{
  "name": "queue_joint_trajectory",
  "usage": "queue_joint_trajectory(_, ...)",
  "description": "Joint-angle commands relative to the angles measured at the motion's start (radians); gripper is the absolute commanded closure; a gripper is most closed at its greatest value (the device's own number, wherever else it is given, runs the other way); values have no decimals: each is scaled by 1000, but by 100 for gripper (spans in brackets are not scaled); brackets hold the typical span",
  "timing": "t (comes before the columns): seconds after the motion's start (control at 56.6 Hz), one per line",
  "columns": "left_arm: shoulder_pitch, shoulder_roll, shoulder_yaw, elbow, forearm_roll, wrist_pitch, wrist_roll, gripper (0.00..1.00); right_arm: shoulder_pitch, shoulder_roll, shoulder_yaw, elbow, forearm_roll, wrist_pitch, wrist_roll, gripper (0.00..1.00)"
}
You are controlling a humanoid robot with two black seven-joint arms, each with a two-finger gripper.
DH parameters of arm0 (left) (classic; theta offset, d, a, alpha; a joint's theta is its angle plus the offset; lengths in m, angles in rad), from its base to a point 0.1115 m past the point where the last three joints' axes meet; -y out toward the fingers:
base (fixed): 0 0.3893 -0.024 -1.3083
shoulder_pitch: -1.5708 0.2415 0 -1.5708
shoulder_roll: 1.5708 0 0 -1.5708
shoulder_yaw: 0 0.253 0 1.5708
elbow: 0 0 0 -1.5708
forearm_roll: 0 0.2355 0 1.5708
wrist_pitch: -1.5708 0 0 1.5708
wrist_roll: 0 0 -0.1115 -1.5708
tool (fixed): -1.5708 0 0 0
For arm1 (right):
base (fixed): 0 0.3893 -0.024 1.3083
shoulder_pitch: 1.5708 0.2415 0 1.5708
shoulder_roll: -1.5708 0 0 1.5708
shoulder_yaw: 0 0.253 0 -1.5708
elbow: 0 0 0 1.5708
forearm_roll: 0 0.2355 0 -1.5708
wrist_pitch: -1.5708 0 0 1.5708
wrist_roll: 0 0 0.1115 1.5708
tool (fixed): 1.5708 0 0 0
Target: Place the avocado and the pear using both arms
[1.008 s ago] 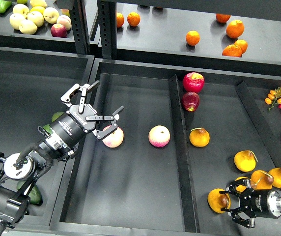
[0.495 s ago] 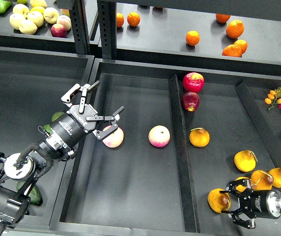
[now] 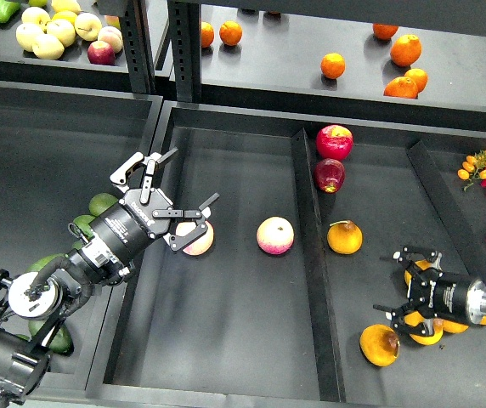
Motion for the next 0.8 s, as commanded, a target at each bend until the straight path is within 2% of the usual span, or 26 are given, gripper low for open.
queue_joint_trajectory(0.0, 8, 0, -5, -9, 1, 0, 0, 2, 2, 120, 127, 4, 3, -70, 0, 6)
queue_joint_trajectory(0.265, 11, 0, -18, -10, 35, 0, -8, 2, -3, 384, 321, -25, 0, -210, 0, 2)
queue_joint_trajectory(0.495, 8, 0, -34, -6, 40, 0, -29, 2, -9, 605, 477, -88, -42, -227, 0, 1)
queue_joint_trajectory(0.707, 8, 0, -73, 5, 43, 0, -58, 2, -44, 605, 634, -132, -112, -212, 0, 1)
queue_joint_trajectory(0.778, 8, 0, -95, 8, 44, 0, -69, 2, -53, 605, 638, -134, -112, -164, 0, 1)
